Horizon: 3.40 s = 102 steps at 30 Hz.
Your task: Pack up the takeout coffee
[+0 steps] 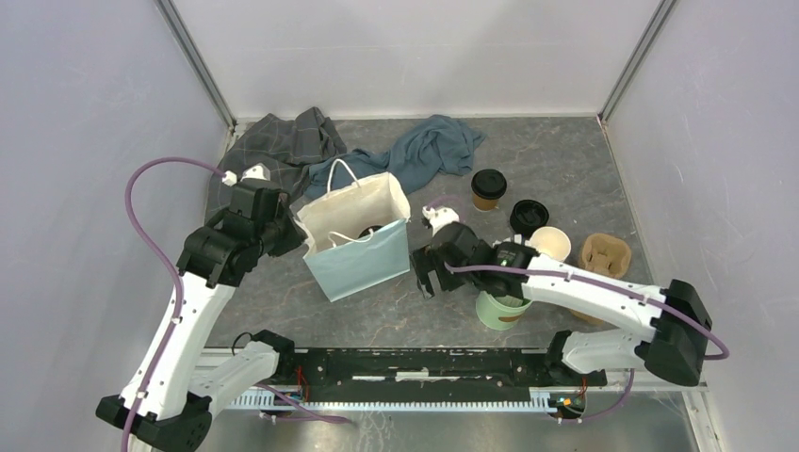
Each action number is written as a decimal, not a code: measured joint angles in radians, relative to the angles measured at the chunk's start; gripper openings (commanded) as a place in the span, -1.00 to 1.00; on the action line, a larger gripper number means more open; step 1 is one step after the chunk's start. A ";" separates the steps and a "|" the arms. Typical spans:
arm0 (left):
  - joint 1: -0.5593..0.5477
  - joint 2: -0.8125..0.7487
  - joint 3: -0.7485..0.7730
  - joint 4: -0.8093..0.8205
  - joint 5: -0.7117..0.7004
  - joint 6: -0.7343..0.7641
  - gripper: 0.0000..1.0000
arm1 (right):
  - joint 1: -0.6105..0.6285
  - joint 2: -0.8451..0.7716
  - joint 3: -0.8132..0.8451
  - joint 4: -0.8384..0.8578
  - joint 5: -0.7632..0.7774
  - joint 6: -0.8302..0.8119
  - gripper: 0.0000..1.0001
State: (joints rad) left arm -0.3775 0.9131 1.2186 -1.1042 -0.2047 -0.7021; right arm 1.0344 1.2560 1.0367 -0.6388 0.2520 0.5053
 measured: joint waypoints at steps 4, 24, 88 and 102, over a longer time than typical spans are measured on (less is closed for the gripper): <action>0.000 0.006 0.003 -0.011 0.023 -0.054 -0.96 | -0.009 0.017 -0.151 0.164 -0.064 0.121 0.96; 0.000 -0.004 -0.042 0.027 0.285 -0.221 -0.36 | -0.188 0.248 -0.166 0.495 -0.025 0.283 0.96; 0.101 -0.088 -0.748 0.477 0.476 -0.256 -0.36 | -0.295 0.496 0.066 0.348 -0.166 0.019 0.96; 0.153 0.371 -0.351 0.234 0.397 0.011 -0.35 | -0.313 0.496 0.087 0.278 -0.167 -0.047 0.96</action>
State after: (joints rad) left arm -0.2249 1.2839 0.8677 -0.8703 0.1928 -0.6910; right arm 0.7216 1.7519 1.1233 -0.3607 0.0853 0.4583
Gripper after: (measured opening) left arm 0.324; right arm 0.979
